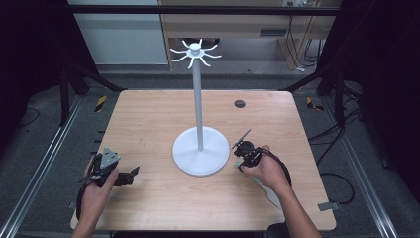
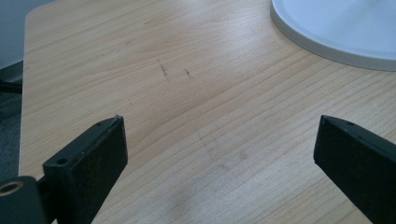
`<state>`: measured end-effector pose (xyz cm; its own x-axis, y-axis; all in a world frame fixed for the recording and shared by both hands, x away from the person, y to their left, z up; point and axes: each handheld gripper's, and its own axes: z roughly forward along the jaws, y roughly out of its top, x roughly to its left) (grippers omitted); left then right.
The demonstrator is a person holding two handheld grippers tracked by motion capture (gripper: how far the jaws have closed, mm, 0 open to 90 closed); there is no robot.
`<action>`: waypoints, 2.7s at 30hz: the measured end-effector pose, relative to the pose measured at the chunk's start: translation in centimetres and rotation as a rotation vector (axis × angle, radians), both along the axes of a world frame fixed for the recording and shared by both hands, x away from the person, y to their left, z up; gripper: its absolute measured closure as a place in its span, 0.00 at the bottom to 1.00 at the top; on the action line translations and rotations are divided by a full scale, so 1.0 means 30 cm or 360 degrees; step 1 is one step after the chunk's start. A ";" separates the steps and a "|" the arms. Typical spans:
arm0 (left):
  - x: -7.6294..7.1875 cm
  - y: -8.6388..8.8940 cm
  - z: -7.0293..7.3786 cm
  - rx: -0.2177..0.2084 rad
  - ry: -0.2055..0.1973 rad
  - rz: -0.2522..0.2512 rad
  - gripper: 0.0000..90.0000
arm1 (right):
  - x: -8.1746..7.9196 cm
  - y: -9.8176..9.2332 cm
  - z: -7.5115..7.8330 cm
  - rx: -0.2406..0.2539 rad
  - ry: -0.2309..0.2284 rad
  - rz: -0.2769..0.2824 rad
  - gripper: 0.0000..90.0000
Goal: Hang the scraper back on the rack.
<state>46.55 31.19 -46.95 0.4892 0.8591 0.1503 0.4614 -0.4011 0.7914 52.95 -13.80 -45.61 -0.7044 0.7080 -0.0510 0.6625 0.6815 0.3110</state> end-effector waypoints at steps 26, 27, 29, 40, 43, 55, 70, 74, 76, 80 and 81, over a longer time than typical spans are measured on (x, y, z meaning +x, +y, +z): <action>-0.003 0.003 0.000 -0.0009 0.0008 -0.0001 0.03 | -0.066 -0.144 0.252 0.0353 -0.0315 -0.0198 0.83; -0.003 0.003 0.001 -0.0009 0.0006 -0.0001 0.03 | -0.066 -0.150 0.260 0.0354 -0.0329 -0.0196 0.83; -0.004 0.003 0.001 -0.0010 0.0006 0.0000 0.03 | -0.070 -0.160 0.280 0.0371 -0.0351 -0.0210 0.83; -0.007 0.006 0.002 -0.0006 0.0000 0.0008 0.03 | -0.079 -0.207 0.383 0.0440 -0.0530 -0.0245 0.83; -0.005 0.005 0.000 -0.0002 0.0007 0.0006 0.03 | -0.080 -0.208 0.404 0.0481 -0.0588 -0.0248 0.83; -0.006 0.009 0.000 0.0000 0.0004 0.0014 0.03 | -0.089 -0.199 0.434 0.0603 -0.0705 -0.0256 0.83; -0.005 0.008 -0.001 0.0011 0.0004 0.0013 0.03 | -0.108 -0.152 0.490 0.0694 -0.0850 -0.0225 0.83; -0.002 0.005 -0.004 0.0015 0.0016 0.0010 0.03 | -0.108 -0.137 0.495 0.0705 -0.0867 -0.0222 0.83; -0.003 0.006 -0.004 0.0011 0.0014 0.0014 0.03 | -0.107 -0.133 0.499 0.0724 -0.0873 -0.0225 0.83; -0.005 0.010 -0.002 0.0011 0.0011 0.0017 0.03 | -0.109 -0.124 0.506 0.0744 -0.0878 -0.0219 0.83; -0.005 0.011 -0.002 0.0011 0.0009 0.0017 0.03 | -0.111 -0.119 0.510 0.0747 -0.0884 -0.0221 0.83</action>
